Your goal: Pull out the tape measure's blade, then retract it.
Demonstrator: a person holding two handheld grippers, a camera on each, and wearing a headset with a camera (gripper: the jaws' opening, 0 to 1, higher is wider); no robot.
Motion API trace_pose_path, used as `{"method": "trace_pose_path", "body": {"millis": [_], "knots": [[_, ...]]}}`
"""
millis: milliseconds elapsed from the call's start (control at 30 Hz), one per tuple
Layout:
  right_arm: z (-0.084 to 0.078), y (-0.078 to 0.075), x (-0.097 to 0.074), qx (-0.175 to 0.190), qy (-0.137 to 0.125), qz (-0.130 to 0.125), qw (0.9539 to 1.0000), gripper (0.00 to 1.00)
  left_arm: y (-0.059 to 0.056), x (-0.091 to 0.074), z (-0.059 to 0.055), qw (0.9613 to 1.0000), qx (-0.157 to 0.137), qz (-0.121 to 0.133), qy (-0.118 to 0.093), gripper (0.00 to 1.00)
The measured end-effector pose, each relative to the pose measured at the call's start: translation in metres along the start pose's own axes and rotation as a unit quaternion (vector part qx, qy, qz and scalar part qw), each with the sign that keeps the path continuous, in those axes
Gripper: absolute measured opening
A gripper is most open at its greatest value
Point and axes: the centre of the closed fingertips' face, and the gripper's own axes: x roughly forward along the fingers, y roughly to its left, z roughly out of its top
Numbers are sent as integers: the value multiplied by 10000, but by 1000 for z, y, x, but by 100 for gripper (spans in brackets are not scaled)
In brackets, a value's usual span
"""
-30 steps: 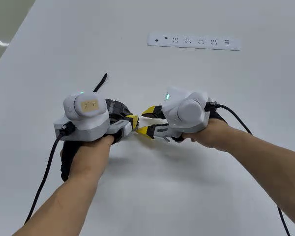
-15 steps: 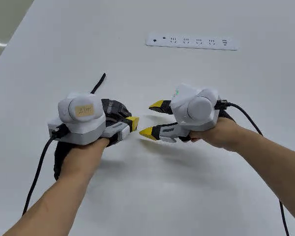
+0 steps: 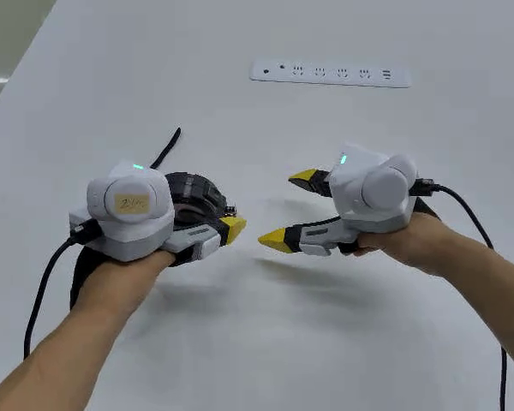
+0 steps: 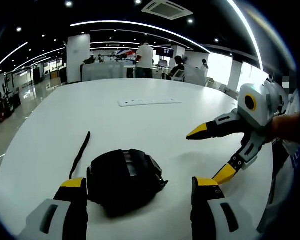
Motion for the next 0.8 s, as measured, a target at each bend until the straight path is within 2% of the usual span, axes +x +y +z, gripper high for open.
{"method": "trace_pose_path", "body": {"millis": [133, 267, 467, 667, 800], "knots": [[-2, 0, -8, 56, -28, -65, 10000, 67, -3, -3, 0, 9996, 197, -194, -1, 84], [-7, -2, -16, 300, -75, -136, 9994, 75, -3, -7, -1, 9987, 362, -357, -1, 88], [-13, -1, -30, 402, -156, -186, 9989, 83, 1, -14, -3, 9976, 473, -502, -66, 92], [-20, -1, -48, 415, -236, -312, 9984, 87, 1, -23, -5, 9943, 742, -740, -180, 95], [-24, 0, -58, 385, -313, -368, 9981, 92, 6, -25, -10, 9936, 869, -717, -125, 99]]}}
